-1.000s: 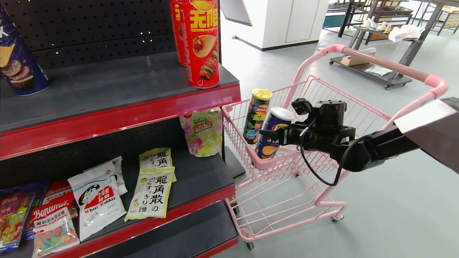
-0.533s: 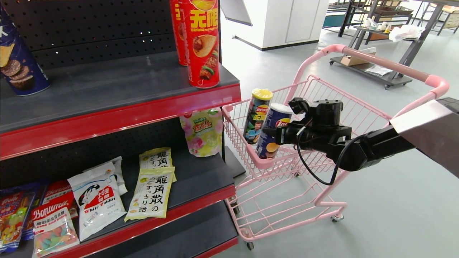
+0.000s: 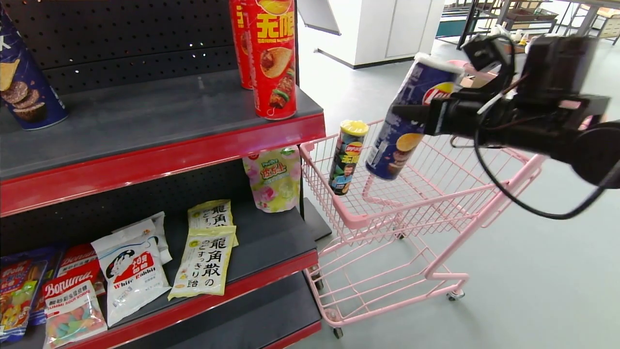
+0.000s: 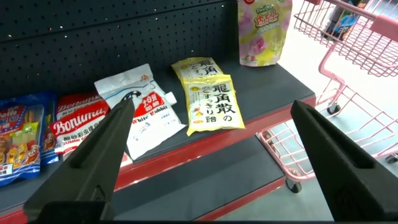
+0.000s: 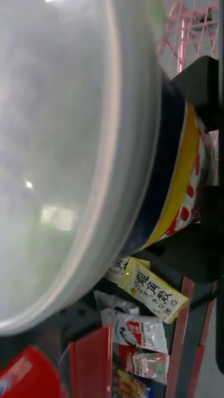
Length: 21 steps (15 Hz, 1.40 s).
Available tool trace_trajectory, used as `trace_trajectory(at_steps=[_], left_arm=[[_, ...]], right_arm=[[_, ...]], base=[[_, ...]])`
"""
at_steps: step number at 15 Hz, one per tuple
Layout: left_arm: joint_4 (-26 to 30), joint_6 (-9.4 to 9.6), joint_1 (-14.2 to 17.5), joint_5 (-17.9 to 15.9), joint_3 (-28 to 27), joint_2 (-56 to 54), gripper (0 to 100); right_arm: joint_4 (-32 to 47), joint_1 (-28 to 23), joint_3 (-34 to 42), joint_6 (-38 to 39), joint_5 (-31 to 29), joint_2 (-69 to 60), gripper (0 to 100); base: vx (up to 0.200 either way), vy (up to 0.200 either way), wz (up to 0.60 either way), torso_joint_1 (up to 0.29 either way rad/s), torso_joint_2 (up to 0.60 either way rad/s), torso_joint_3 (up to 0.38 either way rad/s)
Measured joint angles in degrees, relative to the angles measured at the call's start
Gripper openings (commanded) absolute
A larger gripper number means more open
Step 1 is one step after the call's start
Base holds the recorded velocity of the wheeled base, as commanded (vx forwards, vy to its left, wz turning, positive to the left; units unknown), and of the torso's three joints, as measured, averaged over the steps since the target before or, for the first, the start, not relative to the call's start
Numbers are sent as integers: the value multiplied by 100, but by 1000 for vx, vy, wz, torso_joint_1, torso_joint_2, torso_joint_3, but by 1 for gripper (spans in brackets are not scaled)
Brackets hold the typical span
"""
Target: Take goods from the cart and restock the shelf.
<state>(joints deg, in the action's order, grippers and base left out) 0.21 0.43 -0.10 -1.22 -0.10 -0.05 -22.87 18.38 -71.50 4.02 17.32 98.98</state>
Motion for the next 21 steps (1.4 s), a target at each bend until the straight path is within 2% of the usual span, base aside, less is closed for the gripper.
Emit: trace_trajectory(at_steps=[2,5,7,9,14,17,21], left_arm=[[0,1,0,0,-1,0,100],[4,15,0,-1,-4,0,100],[6,20,0,-1,-6,0,100],[6,20,0,-1,-6,0,100],[11,20,0,0,-6,0,100],[6,20,-1,0,-4,0,100],[6,20,0,0,-4,0,100]], right_arm=[[596,-30,384,-179,-307,-920,0],[1482,-172,1740,-258,-718,-2378,0],[1825,-500,2658,-288,-824,-3248,0],[1998,-802,3222,-492,-939,-3817,0],[2025,-863,3361,-623,-805,-4295,0],[2221,-477,3340,-697,-706,-4404,0],[2222,-240,3327,-794,-655,-4402,0]], base=[[0,0,0,0,0,0],[0,0,0,0,0,0],[0,0,0,0,0,0],[0,0,0,0,0,0],[0,0,0,30,-102,-70],[0,0,0,142,-440,-302],[0,0,0,180,-522,-339]])
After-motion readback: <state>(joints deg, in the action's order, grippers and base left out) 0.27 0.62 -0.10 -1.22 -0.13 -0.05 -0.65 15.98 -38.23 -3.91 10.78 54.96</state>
